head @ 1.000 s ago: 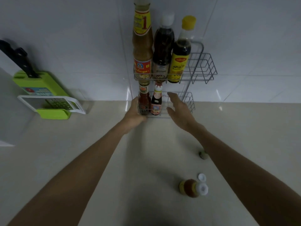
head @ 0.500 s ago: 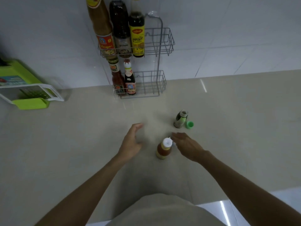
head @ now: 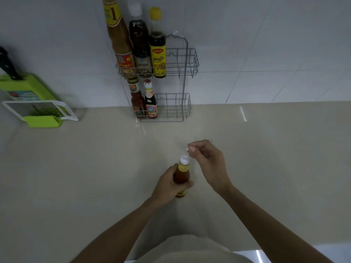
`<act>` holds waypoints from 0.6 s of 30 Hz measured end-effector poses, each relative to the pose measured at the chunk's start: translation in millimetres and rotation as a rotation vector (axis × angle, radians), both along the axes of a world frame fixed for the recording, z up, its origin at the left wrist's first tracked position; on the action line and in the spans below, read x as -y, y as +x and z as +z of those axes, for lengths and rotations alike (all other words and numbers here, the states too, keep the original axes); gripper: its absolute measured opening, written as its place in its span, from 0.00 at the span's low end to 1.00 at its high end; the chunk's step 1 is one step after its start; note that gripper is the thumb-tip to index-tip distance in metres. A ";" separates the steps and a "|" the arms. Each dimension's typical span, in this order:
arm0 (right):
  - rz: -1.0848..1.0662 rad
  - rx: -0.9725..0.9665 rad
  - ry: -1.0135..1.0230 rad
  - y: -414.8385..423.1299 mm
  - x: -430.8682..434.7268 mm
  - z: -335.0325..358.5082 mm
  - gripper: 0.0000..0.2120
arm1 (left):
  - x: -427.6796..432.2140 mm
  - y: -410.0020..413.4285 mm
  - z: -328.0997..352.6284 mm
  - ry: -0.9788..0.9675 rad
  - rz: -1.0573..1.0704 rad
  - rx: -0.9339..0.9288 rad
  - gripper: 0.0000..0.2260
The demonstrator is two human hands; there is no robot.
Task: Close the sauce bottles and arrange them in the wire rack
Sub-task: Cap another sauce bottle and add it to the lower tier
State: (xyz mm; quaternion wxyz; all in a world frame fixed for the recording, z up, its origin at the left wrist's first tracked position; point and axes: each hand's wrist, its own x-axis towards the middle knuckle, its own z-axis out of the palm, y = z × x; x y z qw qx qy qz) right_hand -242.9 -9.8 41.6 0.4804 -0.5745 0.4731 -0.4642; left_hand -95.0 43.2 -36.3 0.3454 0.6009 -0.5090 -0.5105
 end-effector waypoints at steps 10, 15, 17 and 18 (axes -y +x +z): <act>0.347 -0.105 -0.012 -10.1 31.5 39.8 0.05 | 29.2 20.0 55.8 0.131 -0.162 -0.192 0.15; 0.444 -0.971 -0.740 -9.7 43.9 65.1 0.13 | 38.8 35.6 86.9 0.240 -0.421 -0.229 0.14; 0.357 -1.273 -0.819 -4.1 43.3 66.8 0.12 | 36.1 27.4 92.3 0.134 -0.277 0.038 0.13; 0.320 -1.461 -0.786 0.9 39.1 66.7 0.10 | 34.6 22.4 91.0 0.066 -0.147 0.221 0.15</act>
